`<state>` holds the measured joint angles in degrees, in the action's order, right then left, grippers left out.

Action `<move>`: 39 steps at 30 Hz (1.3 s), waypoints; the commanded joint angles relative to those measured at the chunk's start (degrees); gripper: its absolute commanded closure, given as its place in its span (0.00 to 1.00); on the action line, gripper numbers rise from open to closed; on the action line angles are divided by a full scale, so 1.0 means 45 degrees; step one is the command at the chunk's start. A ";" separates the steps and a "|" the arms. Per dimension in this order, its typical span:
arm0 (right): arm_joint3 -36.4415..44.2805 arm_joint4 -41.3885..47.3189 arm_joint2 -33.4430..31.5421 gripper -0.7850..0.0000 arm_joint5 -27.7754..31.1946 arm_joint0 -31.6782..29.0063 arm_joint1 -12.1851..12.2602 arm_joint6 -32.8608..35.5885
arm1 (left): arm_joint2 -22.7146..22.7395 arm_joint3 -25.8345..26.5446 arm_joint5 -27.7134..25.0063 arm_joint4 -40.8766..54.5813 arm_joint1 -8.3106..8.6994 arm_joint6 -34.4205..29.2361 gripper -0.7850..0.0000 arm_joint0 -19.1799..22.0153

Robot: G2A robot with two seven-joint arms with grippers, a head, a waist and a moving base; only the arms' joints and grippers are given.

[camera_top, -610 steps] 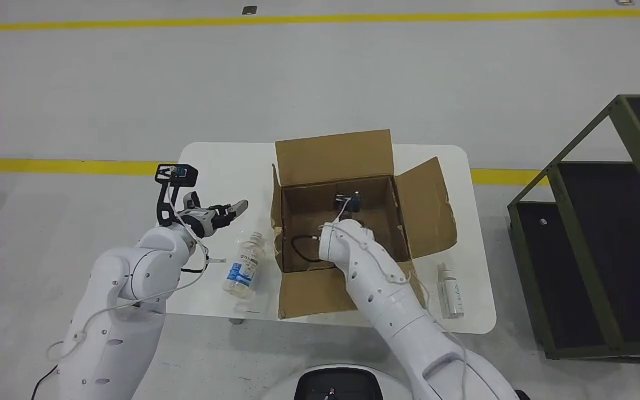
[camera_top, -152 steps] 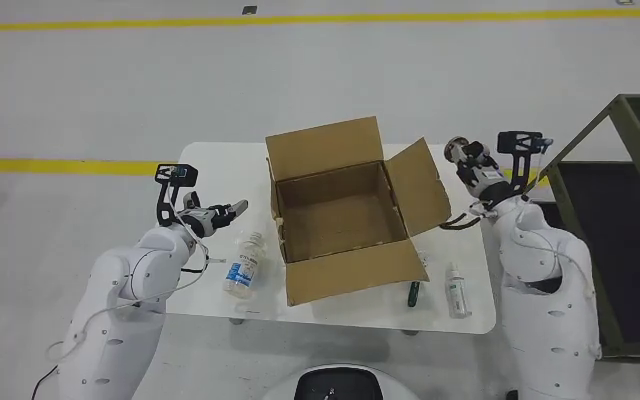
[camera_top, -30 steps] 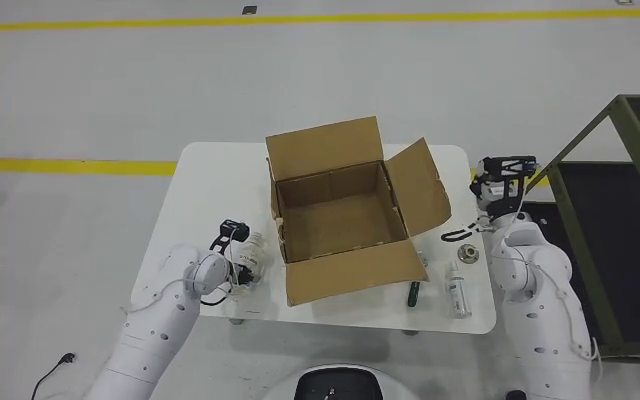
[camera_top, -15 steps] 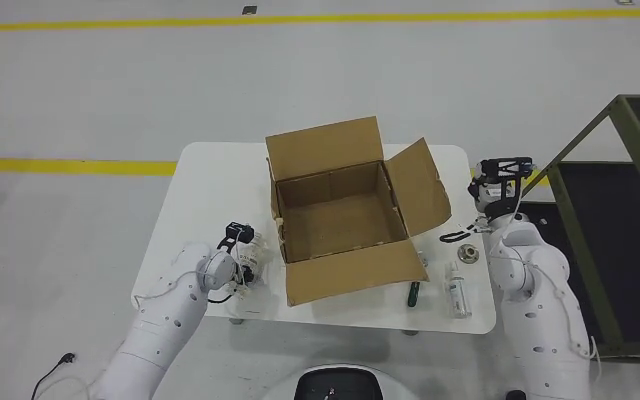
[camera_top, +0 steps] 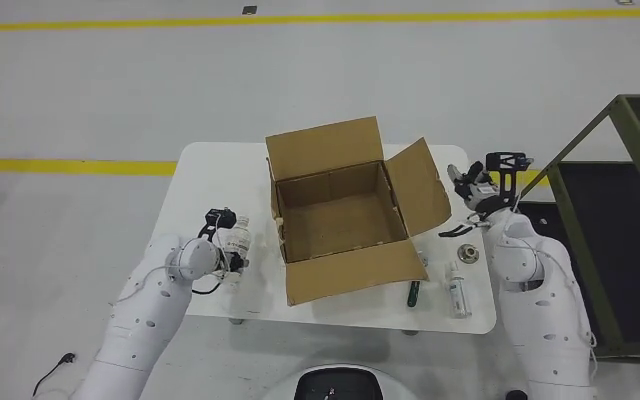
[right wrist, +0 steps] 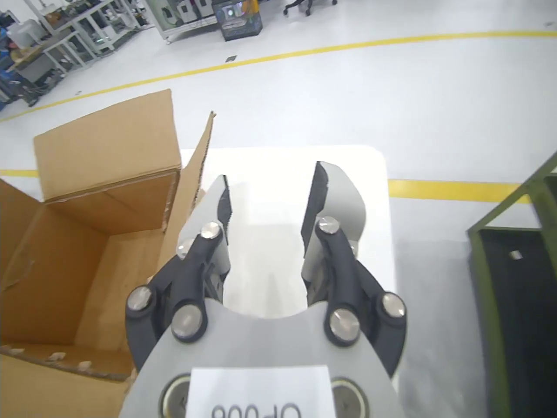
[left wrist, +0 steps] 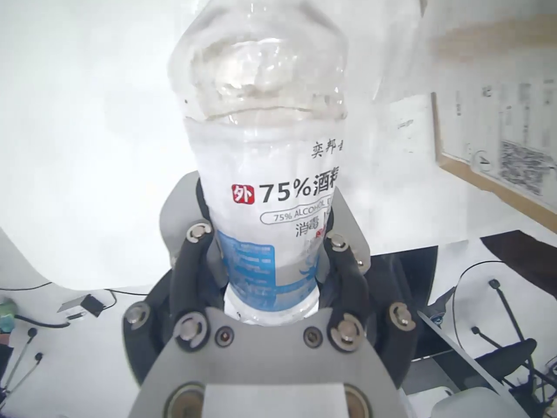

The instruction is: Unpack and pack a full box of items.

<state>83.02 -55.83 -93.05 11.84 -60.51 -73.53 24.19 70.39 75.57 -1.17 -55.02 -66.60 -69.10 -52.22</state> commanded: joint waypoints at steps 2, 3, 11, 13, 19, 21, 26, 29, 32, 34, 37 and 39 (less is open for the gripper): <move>-0.0474 0.1125 0.0209 0.00 0.0540 0.0265 -0.0014 0.0459 | 0.0969 0.1576 0.0395 0.0474 0.0179 -0.0635 1.00 -0.0450; -0.0670 0.1386 0.0253 0.00 0.0677 0.0363 -0.0011 0.0614 | 0.1229 0.2036 0.0496 0.0596 0.0229 -0.0806 1.00 -0.0606; -0.2208 0.2587 0.1199 0.59 0.1721 0.1060 -0.0035 0.1718 | 0.2405 0.4673 0.0595 0.1450 0.0456 -0.1441 1.00 -0.0984; -0.2438 0.2796 0.1387 1.00 0.1680 0.1147 -0.0053 0.1748 | 0.2472 0.4567 0.0629 0.1521 0.0470 -0.1187 1.00 -0.0901; -0.2832 0.4494 0.1474 1.00 0.1243 0.1060 -0.0101 0.1965 | 0.2299 0.4286 0.0853 0.1754 0.0446 -0.0414 1.00 -0.0343; -0.2870 0.5144 0.1409 1.00 0.1120 0.0937 -0.0104 0.2050 | 0.2253 0.4257 0.0998 0.1862 0.0440 -0.0305 1.00 -0.0203; -0.2905 0.7241 0.1077 1.00 0.0711 0.0609 -0.0101 0.2474 | 0.2379 0.4426 0.1315 0.2627 0.0434 -0.0114 1.00 0.0070; -0.2699 0.8222 0.0950 1.00 0.0563 0.0444 -0.0084 0.2825 | 0.2539 0.4382 0.1443 0.2890 0.0449 0.0272 1.00 0.0106; -0.2582 0.8243 0.0911 1.00 0.0525 0.0382 -0.0053 0.2895 | 0.2591 0.4320 0.1603 0.2930 0.0475 0.0355 1.00 0.0198; -0.2582 0.8243 0.0911 1.00 0.0525 0.0382 -0.0053 0.2895 | 0.2596 0.4312 0.1620 0.2945 0.0478 0.0357 1.00 0.0213; -0.2582 0.8243 0.0911 1.00 0.0525 0.0382 -0.0053 0.2895 | 0.2596 0.4312 0.1620 0.2945 0.0478 0.0357 1.00 0.0213; -0.2582 0.8243 0.0911 1.00 0.0525 0.0382 -0.0053 0.2895 | 0.2596 0.4312 0.1620 0.2945 0.0478 0.0357 1.00 0.0213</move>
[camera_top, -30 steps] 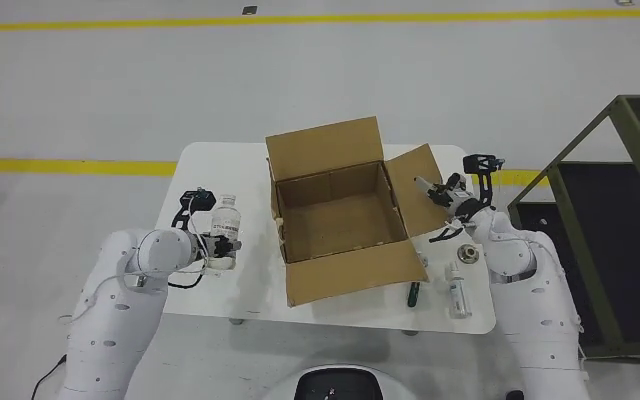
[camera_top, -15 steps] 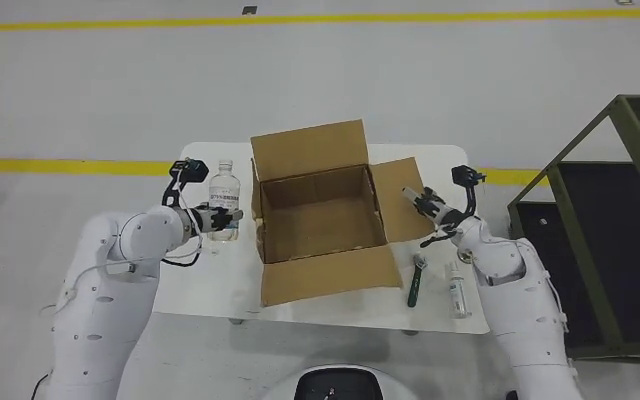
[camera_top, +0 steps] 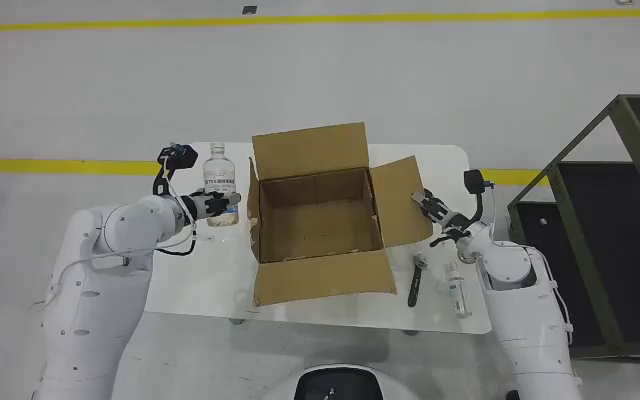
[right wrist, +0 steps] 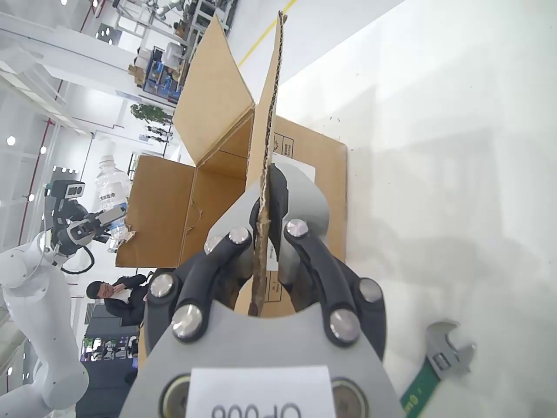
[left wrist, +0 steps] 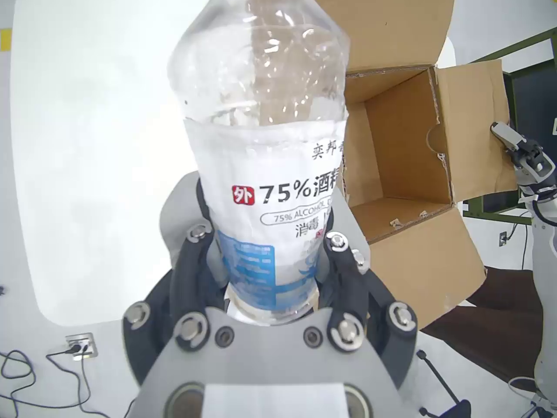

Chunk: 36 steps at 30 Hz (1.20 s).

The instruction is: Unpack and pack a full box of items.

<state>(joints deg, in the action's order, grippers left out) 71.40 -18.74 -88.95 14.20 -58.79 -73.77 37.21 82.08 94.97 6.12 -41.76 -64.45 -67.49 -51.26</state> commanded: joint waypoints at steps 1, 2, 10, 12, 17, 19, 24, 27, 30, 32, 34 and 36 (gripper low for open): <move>0.0000 0.0001 0.0000 1.00 0.0001 0.0000 0.0000 0.0000 | -0.0001 0.0000 -0.0001 -0.0002 0.0000 0.0000 1.00 0.0000; 0.0000 0.0001 0.0000 1.00 0.0001 0.0000 0.0000 0.0000 | -0.0001 0.0000 -0.0001 -0.0002 0.0000 0.0000 1.00 0.0000; 0.2183 -0.0071 -0.0306 1.00 -0.1801 -0.1220 0.0085 -0.0587 | -0.0001 0.0000 -0.0001 -0.0002 0.0000 0.0000 1.00 0.0000; 0.2922 -0.0170 -0.0429 1.00 -0.2304 -0.1627 0.0133 -0.0461 | -0.0001 0.0000 -0.0001 -0.0002 0.0000 0.0000 1.00 0.0000; 0.3928 0.0142 -0.0555 1.00 -0.2952 -0.2271 0.0195 -0.0218 | 0.0091 0.0142 -0.0082 0.0193 0.0010 0.0504 1.00 -0.0131; 0.4040 0.0527 -0.0510 1.00 -0.3010 -0.2339 0.0191 -0.0192 | 0.0179 0.0384 -0.0064 0.0575 0.0018 0.0474 1.00 -0.0019; 0.4119 0.1473 -0.0230 1.00 -0.3024 -0.2296 0.0172 0.0013 | 0.0311 0.1122 0.0331 0.2121 0.0007 -0.0032 1.00 0.0542; 0.3953 0.1811 -0.0005 1.00 -0.2976 -0.2195 0.0173 0.0213 | 0.0120 0.1421 0.0714 0.3362 -0.0043 -0.0390 1.00 0.1034; 0.3843 0.1887 0.0210 1.00 -0.2897 -0.2096 0.0184 0.0307 | -0.0427 0.1296 0.0877 0.4287 -0.0115 -0.0575 1.00 0.1437; 0.3814 0.1936 0.0294 1.00 -0.2865 -0.2064 0.0196 0.0319 | -0.0947 0.1090 0.0948 0.4381 -0.0152 -0.0696 1.00 0.1660; 0.3835 0.1961 0.0330 1.00 -0.2866 -0.2080 0.0212 0.0286 | -0.1566 0.0627 0.1215 0.4671 -0.0201 -0.1198 1.00 0.1796; 0.3886 0.2022 0.0343 1.00 -0.2876 -0.2138 0.0230 0.0259 | -0.2130 0.0112 0.1393 0.5092 -0.0264 -0.1553 1.00 0.1901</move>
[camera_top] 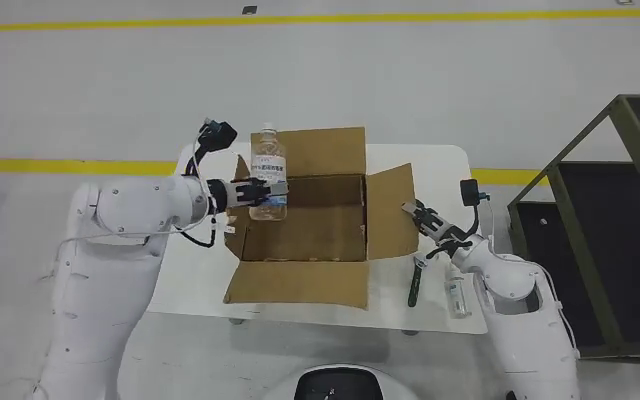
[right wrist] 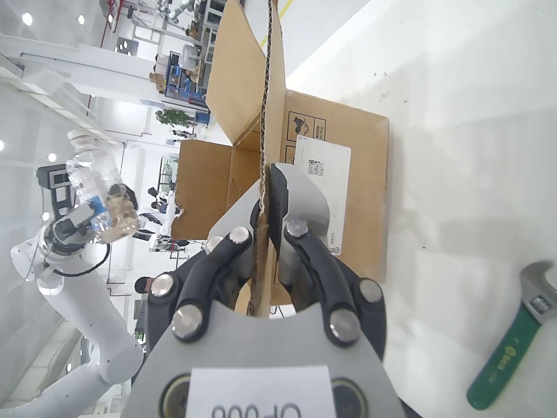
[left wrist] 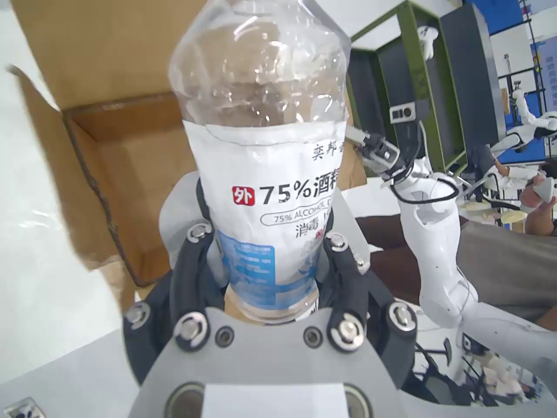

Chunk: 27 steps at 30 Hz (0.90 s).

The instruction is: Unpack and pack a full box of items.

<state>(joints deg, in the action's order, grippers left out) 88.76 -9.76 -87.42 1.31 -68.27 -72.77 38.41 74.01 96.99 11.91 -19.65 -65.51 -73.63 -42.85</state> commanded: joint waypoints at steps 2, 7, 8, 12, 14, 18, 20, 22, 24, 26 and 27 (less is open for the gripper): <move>0.0102 0.0078 0.0002 1.00 -0.0025 -0.0099 0.0029 -0.0042 | -0.0337 -0.0335 0.0107 0.0178 -0.0027 -0.0189 1.00 0.0033; 0.0320 0.0138 0.0027 1.00 -0.0105 -0.0224 0.0076 -0.0134 | -0.0337 -0.0335 0.0107 0.0178 -0.0027 -0.0189 1.00 0.0033; 0.0346 0.0142 0.0025 1.00 -0.0112 -0.0239 0.0087 -0.0142 | -0.0337 -0.0335 0.0107 0.0178 -0.0027 -0.0189 1.00 0.0033; 0.0426 0.0186 0.0010 1.00 -0.0155 -0.0273 0.0128 -0.0213 | -0.0337 -0.0335 0.0107 0.0178 -0.0027 -0.0189 1.00 0.0033; 0.0445 0.0202 0.0022 1.00 -0.0162 -0.0288 0.0147 -0.0234 | -0.0410 -0.0503 0.0039 0.0133 -0.0022 0.0146 1.00 -0.0236; 0.0443 0.0272 0.0053 1.00 -0.0155 -0.0272 0.0187 -0.0160 | -0.1219 -0.1281 0.0031 -0.0213 -0.0075 0.0376 1.00 -0.0329; 0.0455 0.0270 0.0076 1.00 -0.0152 -0.0261 0.0210 -0.0112 | -0.1560 -0.2215 0.0399 0.0603 -0.0205 0.0570 1.00 -0.0150; 0.0479 0.0294 0.0100 1.00 -0.0153 -0.0259 0.0228 -0.0090 | -0.2112 -0.2949 0.0340 0.0604 -0.0318 0.0817 1.00 0.0148; 0.0498 0.0299 0.0108 1.00 -0.0143 -0.0263 0.0249 -0.0102 | -0.2678 -0.3593 0.0429 0.0293 -0.0414 0.0842 1.00 0.0520; 0.0518 0.0310 0.0117 1.00 -0.0143 -0.0277 0.0267 -0.0128 | -0.3119 -0.4257 0.0492 0.0079 -0.0516 0.1076 1.00 0.0857; 0.0516 0.0306 0.0116 1.00 -0.0134 -0.0294 0.0277 -0.0159 | -0.3424 -0.4539 0.0465 -0.0178 -0.0568 0.1137 1.00 0.1003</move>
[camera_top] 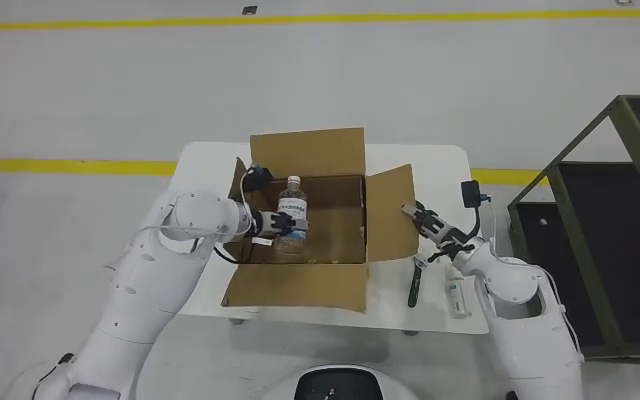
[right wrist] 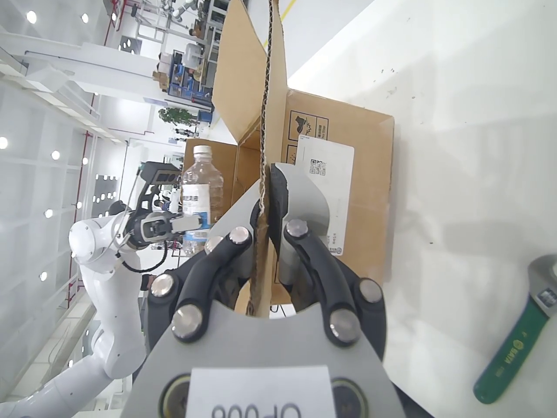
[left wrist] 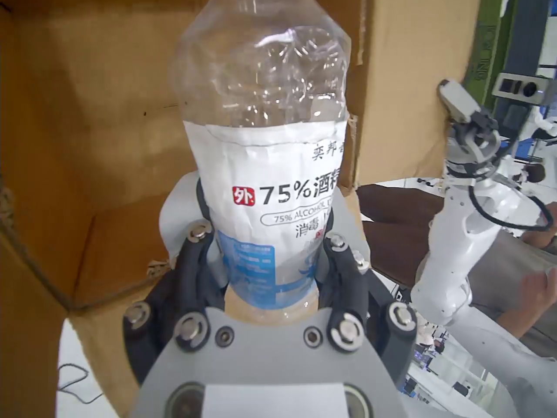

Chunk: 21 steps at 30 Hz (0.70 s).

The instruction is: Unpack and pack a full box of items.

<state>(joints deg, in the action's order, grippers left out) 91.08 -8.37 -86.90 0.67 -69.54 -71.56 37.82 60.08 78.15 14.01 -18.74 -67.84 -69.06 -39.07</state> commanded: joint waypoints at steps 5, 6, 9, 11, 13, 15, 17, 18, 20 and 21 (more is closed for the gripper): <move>0.0043 -0.0014 0.0008 1.00 0.0005 -0.0069 0.0059 -0.0060 | -0.1359 -0.1718 0.0269 -0.0657 -0.0357 0.0377 1.00 0.0909; 0.0063 -0.0013 -0.0003 1.00 0.0003 -0.0075 0.0071 -0.0056 | -0.1563 -0.2003 0.0392 -0.0689 -0.0424 0.0351 1.00 0.1038; 0.0159 0.0032 -0.0051 1.00 -0.0011 -0.0087 0.0107 -0.0037 | -0.2099 -0.2800 0.0692 -0.0540 -0.0650 0.0285 1.00 0.1405; 0.0269 0.0076 -0.0074 1.00 -0.0006 -0.0090 0.0131 0.0002 | -0.2461 -0.3339 0.0777 -0.0702 -0.0790 0.0488 1.00 0.1633; 0.0381 0.0123 -0.0095 1.00 0.0017 -0.0095 0.0155 0.0065 | -0.2742 -0.3774 0.0800 -0.0711 -0.0929 0.0642 1.00 0.1832; 0.0463 0.0204 -0.0103 1.00 0.0030 -0.0099 0.0176 0.0129 | -0.3054 -0.4174 0.0807 -0.0964 -0.1053 0.0929 1.00 0.1980; 0.0520 0.0269 -0.0099 1.00 0.0051 -0.0101 0.0197 0.0194 | -0.3173 -0.4524 0.0813 -0.0675 -0.1186 0.0988 1.00 0.2119; 0.0555 0.0290 -0.0086 1.00 0.0054 -0.0098 0.0208 0.0238 | -0.3264 -0.4713 0.0873 -0.0728 -0.1242 0.1099 1.00 0.2207; 0.0608 0.0312 -0.0070 1.00 0.0059 -0.0089 0.0229 0.0302 | -0.3493 -0.5006 0.0930 -0.0879 -0.1357 0.1233 1.00 0.2358; 0.0616 0.0319 -0.0065 1.00 0.0063 -0.0088 0.0240 0.0314 | -0.3579 -0.5159 0.0982 -0.0876 -0.1417 0.1263 1.00 0.2423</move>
<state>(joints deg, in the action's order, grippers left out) 93.80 -6.96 -87.21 0.94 -69.95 -70.53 39.19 44.48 55.71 18.19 -22.42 -73.95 -63.55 -28.47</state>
